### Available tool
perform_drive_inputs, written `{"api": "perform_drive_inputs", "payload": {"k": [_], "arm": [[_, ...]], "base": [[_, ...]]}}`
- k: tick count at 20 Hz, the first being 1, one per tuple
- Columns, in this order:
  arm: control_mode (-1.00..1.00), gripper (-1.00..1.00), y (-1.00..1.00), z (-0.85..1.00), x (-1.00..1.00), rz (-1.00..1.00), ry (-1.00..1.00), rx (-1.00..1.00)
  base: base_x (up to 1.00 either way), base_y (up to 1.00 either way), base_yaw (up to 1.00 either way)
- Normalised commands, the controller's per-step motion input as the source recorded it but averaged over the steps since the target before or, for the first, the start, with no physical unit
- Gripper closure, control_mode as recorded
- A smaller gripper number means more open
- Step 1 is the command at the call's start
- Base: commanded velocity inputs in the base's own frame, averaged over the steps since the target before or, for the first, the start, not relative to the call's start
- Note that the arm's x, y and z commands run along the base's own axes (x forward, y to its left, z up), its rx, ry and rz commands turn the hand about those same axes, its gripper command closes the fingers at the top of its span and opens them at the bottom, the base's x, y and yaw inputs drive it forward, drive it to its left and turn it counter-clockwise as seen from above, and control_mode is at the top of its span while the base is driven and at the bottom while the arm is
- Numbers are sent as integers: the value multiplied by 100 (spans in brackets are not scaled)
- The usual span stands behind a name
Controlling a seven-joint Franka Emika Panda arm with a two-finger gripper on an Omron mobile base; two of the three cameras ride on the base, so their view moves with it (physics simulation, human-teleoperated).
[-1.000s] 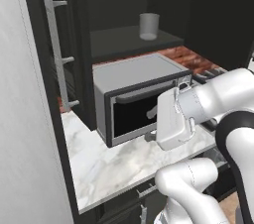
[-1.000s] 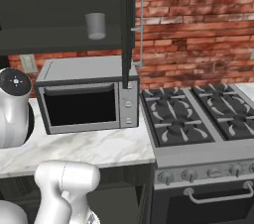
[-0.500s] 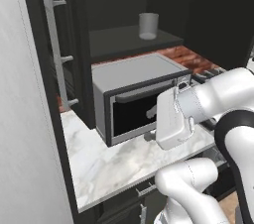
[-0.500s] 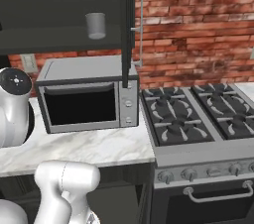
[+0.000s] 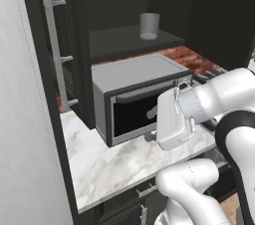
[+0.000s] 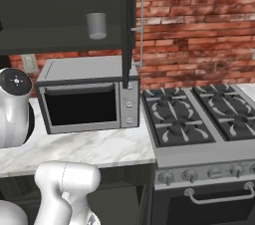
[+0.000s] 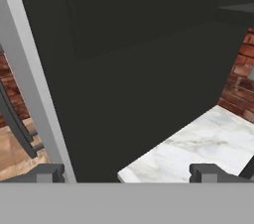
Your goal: There is a bowl on the dining counter. Grab a lemon wedge from the fridge and place it in the bowl. Then get the liquor bottle and glass cup from the cabinet and place them next to the bowl.
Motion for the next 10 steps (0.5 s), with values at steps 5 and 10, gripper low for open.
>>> {"api": "perform_drive_inputs", "payload": {"k": [5, 10], "arm": [[-100, -100, -9, 15, 52, 2, -8, -4], [-100, -100, -17, 57, 64, 9, -25, -19]], "base": [[28, -2, 0], [0, 0, 0]]}}
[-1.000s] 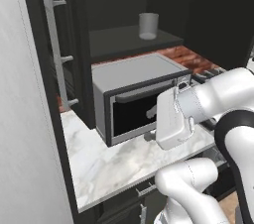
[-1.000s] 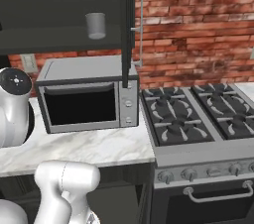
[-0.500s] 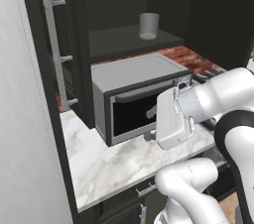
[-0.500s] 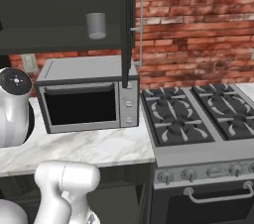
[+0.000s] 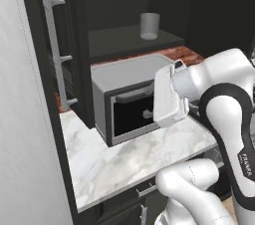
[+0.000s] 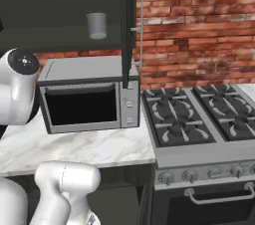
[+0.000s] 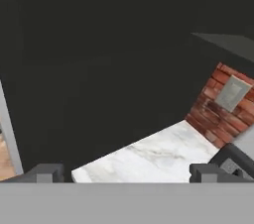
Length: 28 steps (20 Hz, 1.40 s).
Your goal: There is a bowl on the dining counter. Grab a lemon wedge from the fridge and place it in the bowl. Then get the liquor bottle and glass cup from the cabinet and place them next to the bowl.
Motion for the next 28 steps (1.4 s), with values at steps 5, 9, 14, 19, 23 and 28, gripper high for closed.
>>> {"api": "perform_drive_inputs", "payload": {"k": [5, 9, 14, 19, 23, 28], "arm": [[-100, -100, -13, 61, 36, 10, -33, -28], [-100, -100, -19, 40, 24, 15, -34, -29], [-100, -100, -35, 16, 14, 21, -35, -26], [-100, -100, -54, 4, 37, 25, -37, -23], [-100, -100, -48, 0, 61, 19, -29, -23], [-100, -100, -9, 11, 63, 2, -18, -13]], "base": [[0, 0, 0], [0, 0, 0], [0, 0, 0], [0, 0, 0], [0, 0, 0], [0, 0, 0]]}}
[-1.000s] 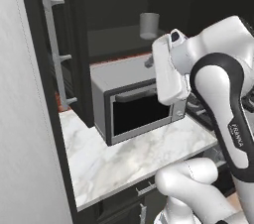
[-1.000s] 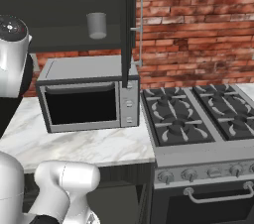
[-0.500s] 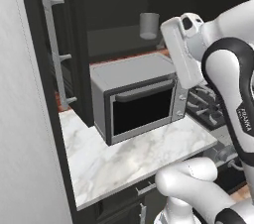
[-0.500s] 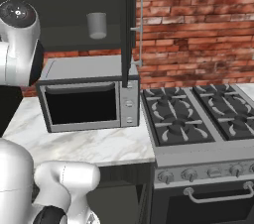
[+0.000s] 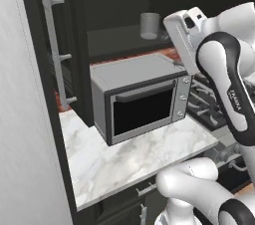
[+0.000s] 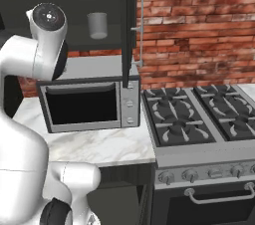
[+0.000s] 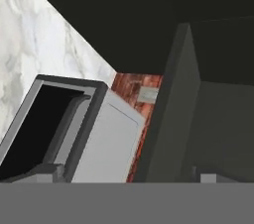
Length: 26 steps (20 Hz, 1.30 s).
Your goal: There is a bowl on the dining counter. Grab a lemon wedge from the fridge and place it in the bowl. Then get the liquor bottle and glass cup from the cabinet and place them next to the bowl.
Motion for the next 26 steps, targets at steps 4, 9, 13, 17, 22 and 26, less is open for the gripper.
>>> {"api": "perform_drive_inputs", "payload": {"k": [4, 9, 13, 17, 22, 26], "arm": [[-100, -100, 0, 17, 45, -2, -9, -11], [-100, -100, 0, 11, 35, -7, -4, -7], [-100, -100, 0, 6, 31, -3, -2, -4], [-100, -100, 0, 7, 36, -3, -1, -2], [-100, -100, 0, 8, 32, -2, -1, 0], [-100, -100, -4, 12, 41, -3, 0, 0]], "base": [[0, 0, 0], [0, 0, 0], [0, 0, 0], [0, 0, 0], [0, 0, 0], [0, 0, 0]]}}
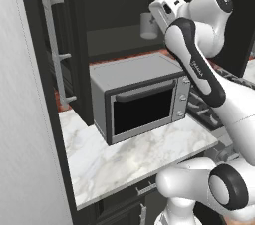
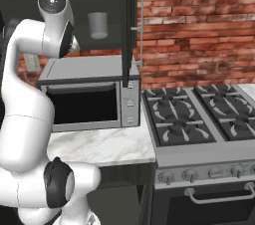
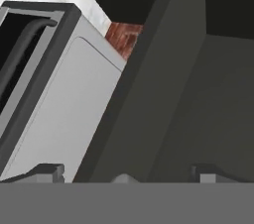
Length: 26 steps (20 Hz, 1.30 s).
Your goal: There is a bowl on the dining counter. Grab a lemon wedge from the fridge and place it in the bowl. Then get the liquor bottle and glass cup from the cabinet and place them next to the bowl.
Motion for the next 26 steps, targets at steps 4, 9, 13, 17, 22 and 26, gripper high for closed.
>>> {"api": "perform_drive_inputs", "payload": {"k": [4, 9, 13, 17, 22, 26], "arm": [[-100, -100, -14, 12, 36, -2, 4, 0], [-100, -100, -23, 6, 31, 0, 3, 0], [-100, -100, -32, 0, 35, 0, 0, 0], [-100, -100, -8, 0, 50, 0, 0, 0], [-100, -100, 0, 0, 55, 0, 0, 0], [-100, -100, -2, 0, 48, 0, 0, 0]], "base": [[0, 0, 0], [0, 0, 0], [0, 0, 0], [0, 0, 0], [0, 0, 0], [0, 0, 0]]}}
